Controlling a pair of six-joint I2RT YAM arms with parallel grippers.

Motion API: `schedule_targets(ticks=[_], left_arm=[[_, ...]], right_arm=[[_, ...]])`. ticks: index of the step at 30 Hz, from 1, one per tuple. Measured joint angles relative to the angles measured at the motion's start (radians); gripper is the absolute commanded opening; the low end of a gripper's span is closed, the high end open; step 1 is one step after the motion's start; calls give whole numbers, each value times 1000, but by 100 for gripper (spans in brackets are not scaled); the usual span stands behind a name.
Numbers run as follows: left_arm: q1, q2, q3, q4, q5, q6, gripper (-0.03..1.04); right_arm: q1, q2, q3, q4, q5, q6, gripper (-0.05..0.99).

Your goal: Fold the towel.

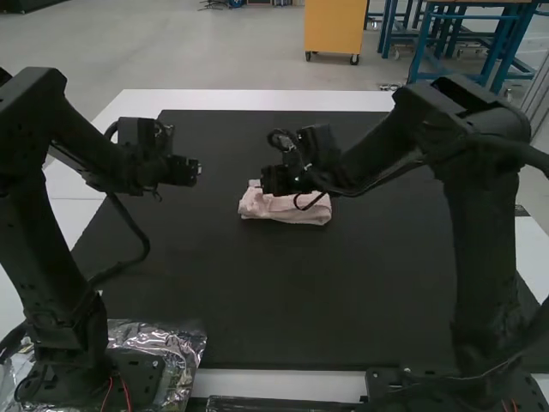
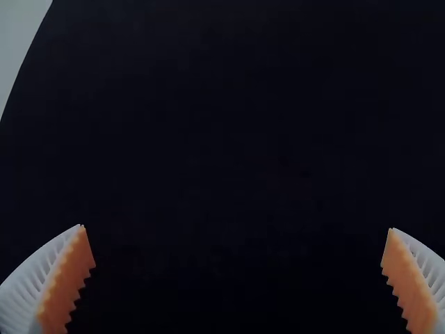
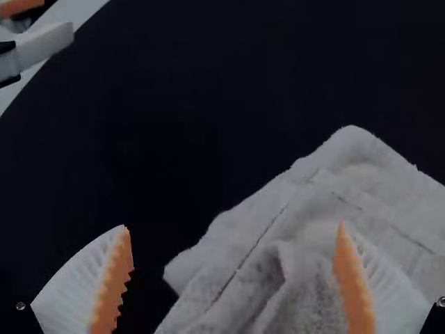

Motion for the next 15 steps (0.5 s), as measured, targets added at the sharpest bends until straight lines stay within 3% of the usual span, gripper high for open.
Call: schedule_targets(ticks=[1,2,4,5,12,15], left_arm=[[0,0,0,0,-2,0,97],[0,-1,0,1,-3,0,97],[0,-9,-4,2,-5,0,97],[0,-17,-9,2,-6,0,97],[0,-42,-15,6,-15,0,97],[0,-42,-15,12,-42,1,97]], right_arm=[[0,0,-3,9,0,2,60],[-1,0,-7,20,1,3,48],[-2,-6,-28,69,2,10,7],[-5,-11,-43,105,3,12,-3],[-52,-43,-108,187,5,30,-3],[-60,-41,-128,201,4,30,-3]])
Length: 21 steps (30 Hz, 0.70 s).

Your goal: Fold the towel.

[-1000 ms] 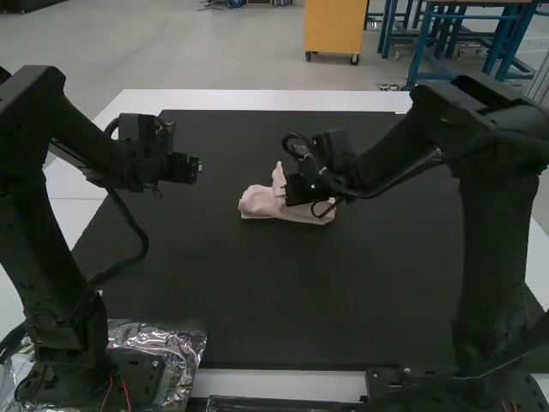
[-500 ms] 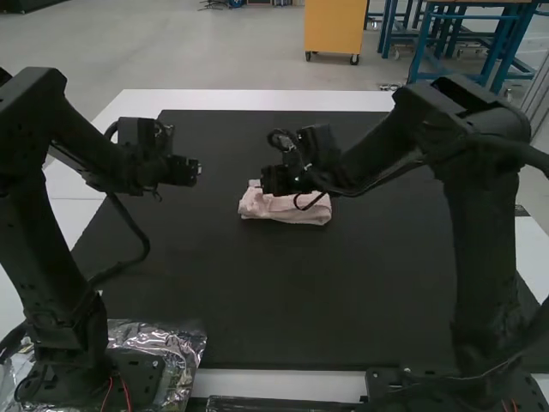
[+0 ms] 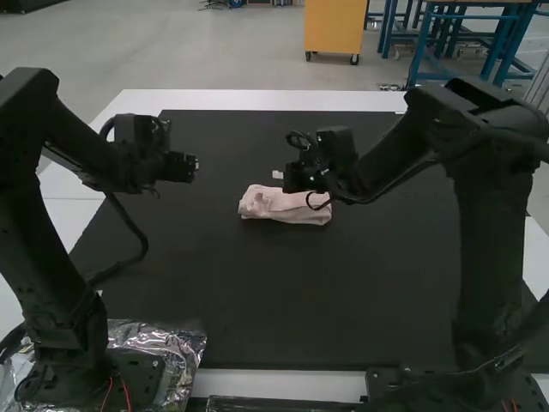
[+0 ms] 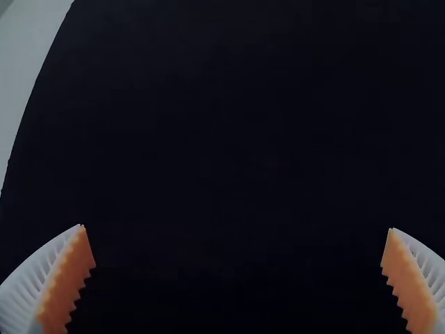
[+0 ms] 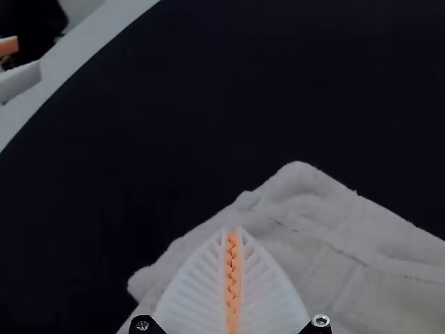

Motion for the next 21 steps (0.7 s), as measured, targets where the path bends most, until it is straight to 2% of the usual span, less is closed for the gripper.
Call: schedule_targets(ticks=[3,9,15,21], left_arm=[[-9,-2,0,1,-40,6,97],[-56,-45,0,-3,-98,11,97],[-60,-106,0,-32,-126,11,97],[-60,-149,3,-89,-133,11,97]], right_arm=[[0,16,-2,19,0,0,-3],[0,105,-2,49,0,0,-3],[0,186,-3,81,0,-1,-3],[-2,229,-3,119,-4,3,-3]])
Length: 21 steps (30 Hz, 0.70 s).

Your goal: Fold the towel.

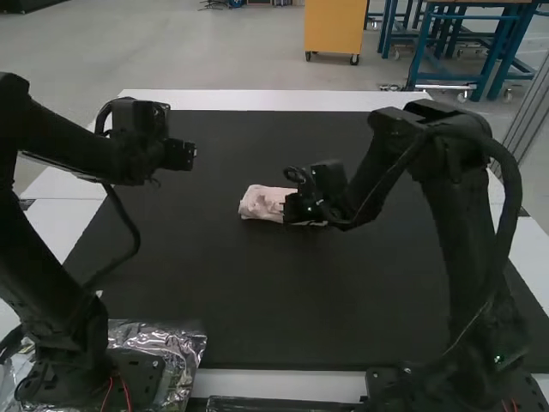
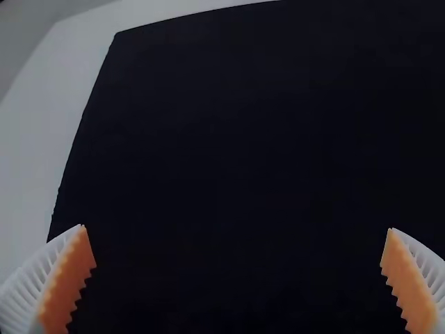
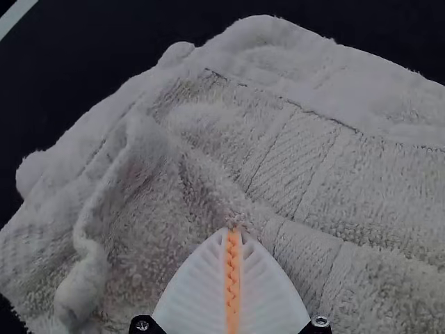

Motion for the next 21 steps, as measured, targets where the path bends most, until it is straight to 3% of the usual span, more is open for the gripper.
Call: schedule_targets(ticks=[6,13,16,18,21], left_arm=[[-3,-94,66,-79,-5,0,97],[-61,-278,144,-163,-45,24,97],[-65,-369,155,-203,-56,41,97],[-65,-426,156,-229,-69,56,97],[-65,-511,156,-251,-80,86,97]], right_arm=[[-23,-119,0,-96,-4,14,-1],[-138,-541,58,-287,2,35,59],[-180,-740,62,-357,5,38,82],[-205,-867,61,-401,5,40,90],[-248,-1035,47,-461,7,41,90]])
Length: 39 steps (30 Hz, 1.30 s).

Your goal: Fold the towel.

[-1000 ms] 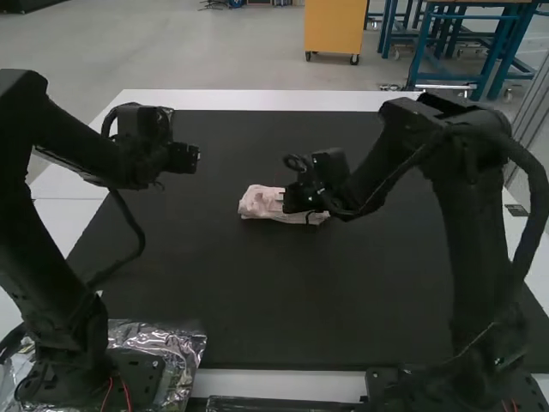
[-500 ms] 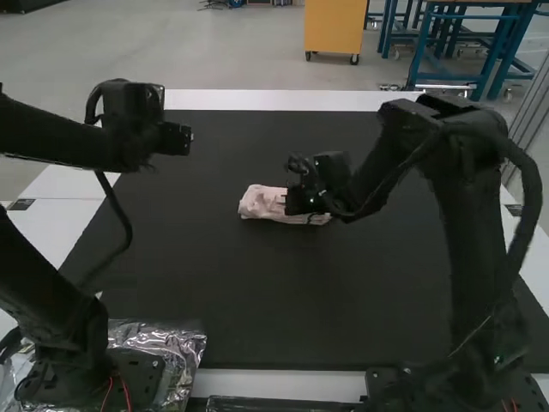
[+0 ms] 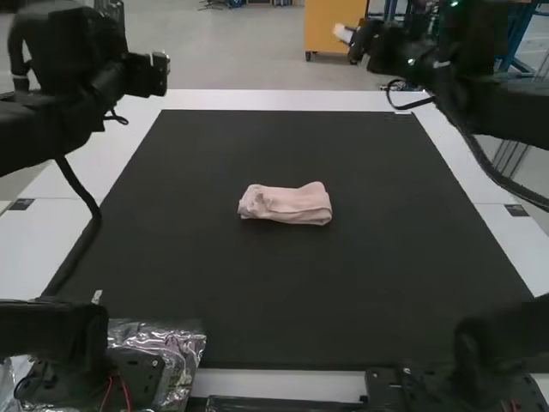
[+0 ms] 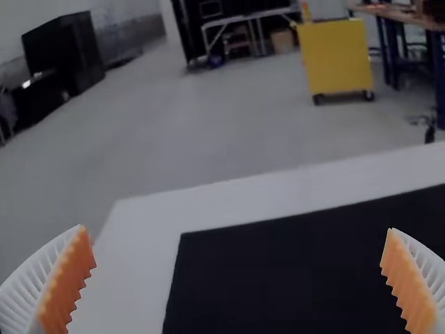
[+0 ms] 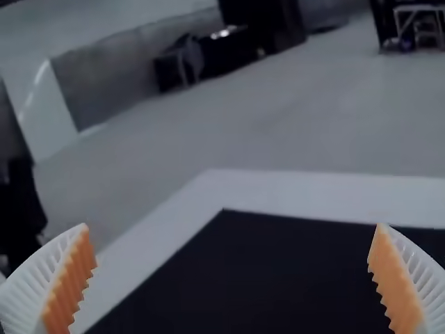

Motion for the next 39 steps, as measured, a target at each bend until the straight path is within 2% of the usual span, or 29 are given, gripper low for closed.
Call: schedule_targets(ticks=[3,6,14,21,25,28,31,33,35,39], left_arm=[[5,-89,-2,-15,-6,25,97],[32,-180,-17,-45,-9,39,97],[80,-505,-135,-84,6,51,97],[86,-791,-197,-89,26,51,97],[87,-916,-210,-90,57,47,97],[88,-978,-232,-95,79,38,97],[89,-978,-266,-140,103,32,97],[89,-978,-321,-137,124,32,97],[89,-978,-394,-101,174,32,97],[89,-977,-553,-41,225,32,97]], right_arm=[[-53,-173,-37,-63,9,4,90],[-111,-335,-80,-106,12,19,90],[-251,-774,-206,-247,5,55,90],[-285,-1103,-240,-339,0,121,90],[-318,-1191,-226,-370,16,118,90],[-342,-1186,-217,-384,64,71,91],[-343,-1188,-255,-354,136,-40,91],[-343,-1189,-339,-290,187,-117,91],[-343,-1189,-459,-246,237,-187,91],[-343,-1188,-700,-245,312,-320,91]])
